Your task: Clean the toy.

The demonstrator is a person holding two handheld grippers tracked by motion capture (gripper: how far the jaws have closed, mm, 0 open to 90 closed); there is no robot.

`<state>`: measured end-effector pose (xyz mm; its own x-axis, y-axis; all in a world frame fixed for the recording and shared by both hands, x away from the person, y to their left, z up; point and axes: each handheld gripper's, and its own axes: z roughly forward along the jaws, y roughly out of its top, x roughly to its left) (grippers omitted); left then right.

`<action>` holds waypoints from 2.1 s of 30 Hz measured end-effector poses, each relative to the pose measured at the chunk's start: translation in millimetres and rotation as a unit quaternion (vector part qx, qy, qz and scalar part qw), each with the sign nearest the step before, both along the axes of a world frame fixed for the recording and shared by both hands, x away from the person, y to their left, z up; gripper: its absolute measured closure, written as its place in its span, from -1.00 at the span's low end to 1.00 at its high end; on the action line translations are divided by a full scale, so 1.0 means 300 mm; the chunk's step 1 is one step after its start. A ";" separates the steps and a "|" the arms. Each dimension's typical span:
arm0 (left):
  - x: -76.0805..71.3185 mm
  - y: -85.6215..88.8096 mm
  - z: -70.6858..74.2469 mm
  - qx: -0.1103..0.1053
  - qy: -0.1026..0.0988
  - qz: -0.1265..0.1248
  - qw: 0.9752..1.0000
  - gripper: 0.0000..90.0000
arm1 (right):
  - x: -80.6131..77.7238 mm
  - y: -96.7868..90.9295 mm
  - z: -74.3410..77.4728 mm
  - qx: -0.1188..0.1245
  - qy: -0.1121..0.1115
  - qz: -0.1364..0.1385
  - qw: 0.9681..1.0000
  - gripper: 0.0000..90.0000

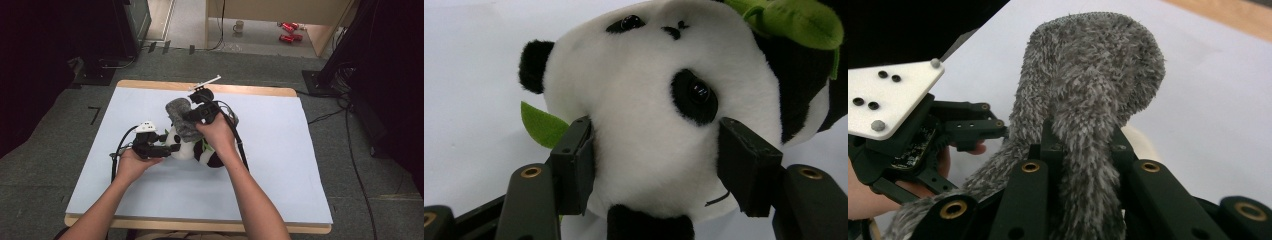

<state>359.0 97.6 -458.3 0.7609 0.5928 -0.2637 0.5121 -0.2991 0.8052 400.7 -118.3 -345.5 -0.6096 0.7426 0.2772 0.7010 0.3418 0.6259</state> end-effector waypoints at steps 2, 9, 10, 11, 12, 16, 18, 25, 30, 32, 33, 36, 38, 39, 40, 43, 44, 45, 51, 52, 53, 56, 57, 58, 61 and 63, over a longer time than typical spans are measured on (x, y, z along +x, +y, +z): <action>0.000 0.000 0.001 0.002 0.000 0.000 1.000 -0.17 | -0.001 0.022 -0.019 -0.003 0.006 0.006 1.000 0.72; 0.000 0.000 -0.001 0.007 0.002 -0.001 1.000 -0.17 | -0.009 0.024 -0.093 -0.029 0.007 0.005 1.000 0.70; 0.000 -0.001 0.001 0.010 0.000 -0.004 1.000 -0.17 | -0.011 0.017 -0.095 -0.034 0.004 0.006 0.999 0.70; 0.001 -0.002 0.004 0.015 -0.003 -0.007 1.000 -0.18 | -0.013 0.010 -0.096 -0.036 0.003 0.006 0.999 0.69; 0.003 -0.002 0.010 0.022 -0.004 -0.010 1.000 -0.18 | -0.014 0.004 -0.096 -0.037 0.002 0.006 0.999 0.70; 0.003 0.000 0.012 0.026 0.000 -0.014 1.000 -0.17 | -0.019 -0.027 -0.094 -0.044 0.003 0.001 0.999 0.70; 0.004 0.002 0.011 0.025 0.003 -0.015 1.000 -0.17 | -0.018 -0.048 -0.095 -0.051 0.004 -0.005 0.999 0.70; 0.002 0.002 0.008 0.022 0.000 -0.017 1.000 -0.17 | -0.025 -0.126 -0.120 -0.077 0.013 -0.023 0.997 0.70; 0.002 0.003 0.007 0.022 0.001 -0.016 1.000 -0.17 | -0.025 -0.138 -0.101 -0.081 0.011 -0.028 0.996 0.72; 0.003 0.006 0.005 0.021 0.001 -0.017 1.000 -0.17 | -0.029 -0.126 -0.073 -0.088 -0.002 -0.025 0.996 0.73; 0.004 0.007 0.005 0.021 0.002 -0.017 1.000 -0.17 | -0.031 -0.123 -0.063 -0.086 -0.005 -0.025 0.996 0.74; 0.004 0.006 0.005 0.020 0.001 -0.016 1.000 -0.17 | -0.035 -0.112 -0.017 -0.074 -0.017 -0.020 0.997 0.74; 0.004 0.006 0.005 0.020 0.001 -0.016 1.000 -0.17 | -0.037 -0.100 0.011 -0.063 -0.022 -0.017 0.998 0.74; 0.003 0.006 0.005 0.020 0.001 -0.016 1.000 -0.17 | -0.037 -0.090 0.023 -0.059 -0.025 -0.015 0.998 0.73; 0.003 0.005 0.005 0.021 0.001 -0.015 1.000 -0.17 | -0.036 -0.082 0.028 -0.056 -0.026 -0.013 0.998 0.73; 0.002 0.004 0.005 0.022 -0.001 -0.015 1.000 -0.17 | -0.032 -0.044 0.035 -0.048 -0.024 -0.005 0.999 0.73; 0.002 0.004 0.005 0.022 -0.001 -0.015 1.000 -0.17 | -0.030 -0.030 0.032 -0.043 -0.023 -0.001 0.999 0.73; 0.002 0.005 0.005 0.022 -0.001 -0.015 1.000 -0.17 | -0.029 -0.016 0.027 -0.039 -0.021 0.003 0.999 0.73; 0.001 0.005 0.006 0.025 -0.001 -0.015 1.000 -0.17 | -0.010 0.050 -0.052 -0.032 0.014 0.019 0.999 0.73; 0.001 0.004 0.006 0.031 0.000 -0.016 0.999 -0.17 | -0.008 0.053 -0.073 -0.033 0.025 0.020 0.999 0.72; -0.002 0.003 0.002 0.039 -0.002 -0.019 0.999 -0.17 | -0.006 0.052 -0.095 -0.026 0.031 0.023 0.999 0.71; -0.004 0.002 0.003 0.037 -0.006 -0.022 0.999 -0.17 | -0.011 0.023 -0.120 -0.003 0.036 0.033 0.999 0.71; -0.004 0.001 0.003 0.035 -0.007 -0.021 0.999 -0.16 | -0.012 0.005 -0.118 -0.006 0.035 0.031 0.999 0.71; -0.003 0.000 0.003 0.033 -0.006 -0.020 0.999 -0.16 | -0.012 -0.006 -0.117 -0.007 0.032 0.029 0.999 0.71; 0.001 0.003 0.001 0.027 -0.002 -0.018 0.999 -0.16 | -0.014 -0.053 -0.111 -0.017 0.029 0.014 0.999 0.71; 0.002 0.005 0.001 0.027 -0.001 -0.018 0.999 -0.16 | -0.016 -0.090 -0.109 -0.039 0.026 0.002 0.999 0.72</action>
